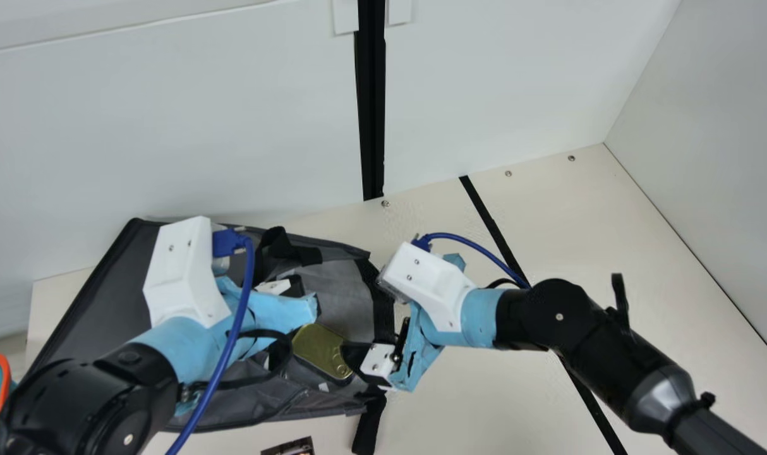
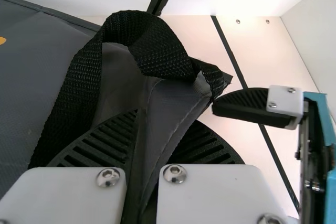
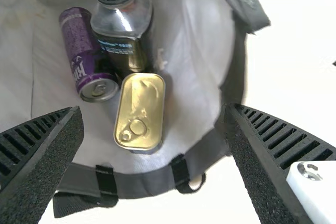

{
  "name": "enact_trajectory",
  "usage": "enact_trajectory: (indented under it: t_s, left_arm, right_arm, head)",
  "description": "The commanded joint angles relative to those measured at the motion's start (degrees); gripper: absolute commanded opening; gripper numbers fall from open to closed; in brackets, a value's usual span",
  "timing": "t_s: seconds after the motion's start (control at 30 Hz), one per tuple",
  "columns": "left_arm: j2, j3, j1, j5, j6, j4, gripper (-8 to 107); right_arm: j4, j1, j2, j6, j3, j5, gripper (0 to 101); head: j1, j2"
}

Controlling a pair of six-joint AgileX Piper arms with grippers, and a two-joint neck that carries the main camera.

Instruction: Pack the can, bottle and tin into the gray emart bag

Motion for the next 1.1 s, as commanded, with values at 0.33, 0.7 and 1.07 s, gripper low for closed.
enact_trajectory:
  t_s: [0.33,0.7,1.07]
  left_arm:
    - [0.00,0.00,0.00,0.00,0.00,0.00,10]
    - [0.00,0.00,0.00,0.00,0.00,0.00,10]
    - [0.00,0.00,0.00,0.00,0.00,0.00,10]
  right_arm:
    - [-5.09,-0.94,-6.48,7.11,3.54,-1.79,91]
    - [-11.91,-2.56,-12.64,14.98,5.50,-2.20,91]
    - [-18.64,-7.14,-16.96,19.92,5.34,0.30,91]
  head:
    - [-1.30,-0.05]
    - [-1.30,-0.05]
    - [-1.30,-0.05]
